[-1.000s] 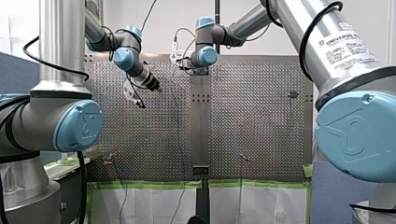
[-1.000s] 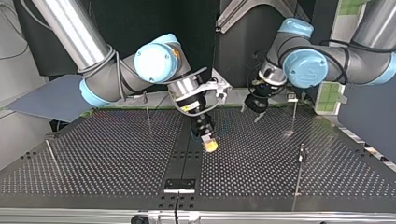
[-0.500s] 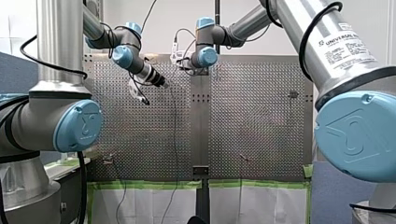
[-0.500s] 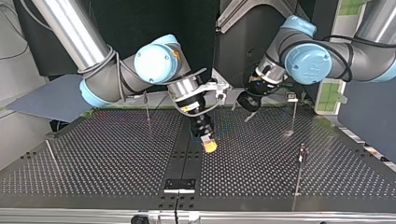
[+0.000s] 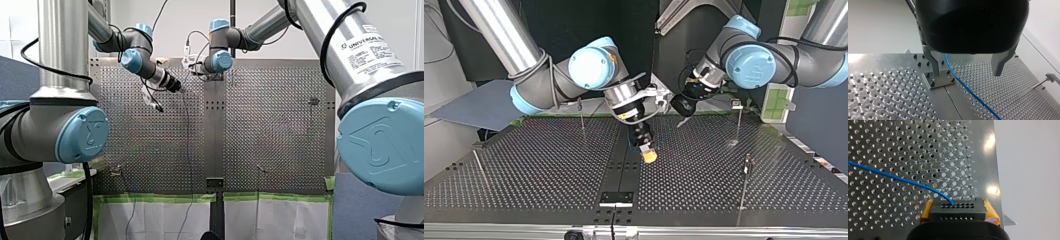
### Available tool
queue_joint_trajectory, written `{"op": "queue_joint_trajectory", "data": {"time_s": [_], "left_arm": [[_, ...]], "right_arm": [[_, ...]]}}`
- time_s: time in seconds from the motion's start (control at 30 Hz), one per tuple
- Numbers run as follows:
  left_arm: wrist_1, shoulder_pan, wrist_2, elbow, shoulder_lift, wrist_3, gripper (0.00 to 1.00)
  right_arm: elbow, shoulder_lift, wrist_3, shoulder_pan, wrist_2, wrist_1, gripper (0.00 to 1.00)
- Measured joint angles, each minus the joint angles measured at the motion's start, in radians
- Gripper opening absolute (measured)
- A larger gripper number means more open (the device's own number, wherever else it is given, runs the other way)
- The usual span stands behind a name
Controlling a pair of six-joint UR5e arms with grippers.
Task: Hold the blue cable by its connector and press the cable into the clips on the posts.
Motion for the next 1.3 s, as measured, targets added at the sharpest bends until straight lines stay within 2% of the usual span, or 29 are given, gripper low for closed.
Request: {"op": "queue_joint_trajectory", "data": {"time_s": [0.5, 0.73, 0.87, 1.07, 1.3], "left_arm": [[0.098, 0.012, 0.000, 0.002, -0.014, -0.074, 1.00], [0.128, 0.002, -0.026, 0.025, -0.062, -0.077, 1.00], [0.160, 0.004, -0.045, 0.030, -0.090, -0.095, 1.00], [0.210, 0.007, -0.053, 0.030, -0.097, -0.120, 1.00], [0.229, 0.009, -0.051, 0.035, -0.098, -0.124, 1.00]], "right_arm": [[0.000, 0.001, 0.003, 0.008, -0.003, -0.003, 0.00], [0.000, 0.001, 0.005, 0.009, -0.004, -0.004, 0.00], [0.000, 0.001, 0.005, 0.011, -0.005, -0.005, 0.00], [0.000, 0.002, 0.006, 0.012, -0.006, -0.005, 0.00], [0.000, 0.002, 0.006, 0.015, -0.006, -0.005, 0.00]]}}
